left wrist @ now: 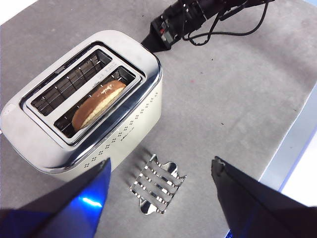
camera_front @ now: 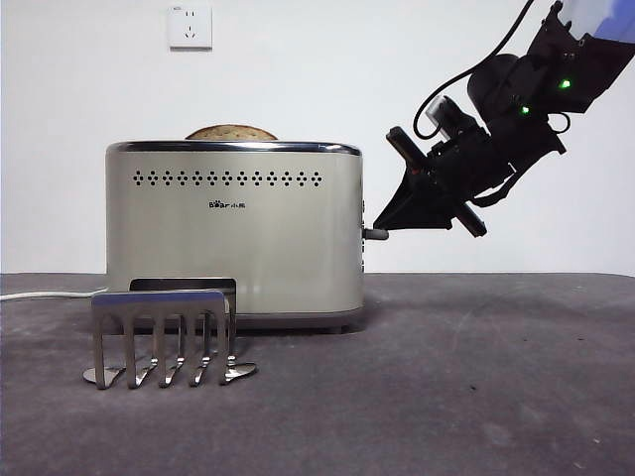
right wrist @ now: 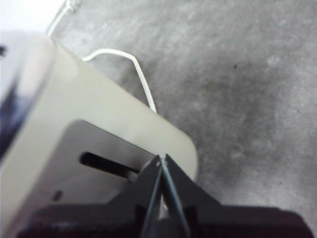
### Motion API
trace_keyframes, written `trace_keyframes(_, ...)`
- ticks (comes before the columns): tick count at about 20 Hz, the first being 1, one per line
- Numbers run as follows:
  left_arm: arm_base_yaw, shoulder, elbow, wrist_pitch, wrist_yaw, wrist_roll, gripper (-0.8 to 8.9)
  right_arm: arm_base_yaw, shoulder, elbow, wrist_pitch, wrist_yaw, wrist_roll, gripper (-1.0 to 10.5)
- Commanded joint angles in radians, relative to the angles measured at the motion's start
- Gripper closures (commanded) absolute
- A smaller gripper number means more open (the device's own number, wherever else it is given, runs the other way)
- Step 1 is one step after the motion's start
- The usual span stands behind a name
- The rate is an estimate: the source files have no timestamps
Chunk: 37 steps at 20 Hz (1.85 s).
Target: Pick up a slice of bread from the rack,put the bread on the toaster,press the button
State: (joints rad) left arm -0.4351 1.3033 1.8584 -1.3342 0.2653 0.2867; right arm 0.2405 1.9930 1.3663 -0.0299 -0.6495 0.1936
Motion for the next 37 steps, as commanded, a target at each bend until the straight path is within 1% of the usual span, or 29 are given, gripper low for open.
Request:
trace_keyframes(1, -0.002, 0.000, -0.005, -0.023, 0.003, -0.003, 4.68, 0.013, 0.054, -0.022, -0.061, 0.005, -0.031, 9.6)
trace_keyframes(5, -0.002, 0.000, -0.005, -0.021, 0.002, -0.003, 4.68, 0.014, 0.062, -0.022, -0.071, 0.006, -0.042, 9.6)
trace_keyframes(7, -0.002, 0.000, -0.005, -0.021, 0.002, -0.003, 4.68, 0.018, 0.062, -0.022, -0.077, 0.024, -0.050, 9.6)
trace_keyframes(13, -0.002, 0.000, -0.005, -0.021, 0.001, -0.003, 4.68, 0.052, 0.063, -0.023, -0.095, 0.034, -0.087, 9.6)
trace_keyframes(15, -0.002, 0.000, -0.005, -0.022, 0.001, -0.003, 4.68, 0.063, 0.063, -0.023, -0.103, 0.064, -0.106, 9.6)
trace_keyframes(19, -0.002, 0.000, -0.005, -0.022, 0.001, -0.003, 4.68, 0.063, 0.063, -0.023, -0.142, 0.080, -0.136, 9.6)
trace_keyframes(30, -0.002, 0.000, -0.005, -0.023, 0.001, -0.003, 4.68, 0.064, 0.061, -0.022, -0.158, 0.079, -0.142, 9.6)
trace_keyframes(33, -0.002, 0.000, -0.005, -0.021, 0.001, -0.003, 4.68, 0.061, 0.006, -0.021, -0.150, 0.079, -0.142, 9.6)
trace_keyframes(37, -0.002, 0.000, -0.005, -0.020, 0.001, -0.002, 4.68, 0.054, -0.163, -0.021, -0.133, 0.081, -0.140, 9.6)
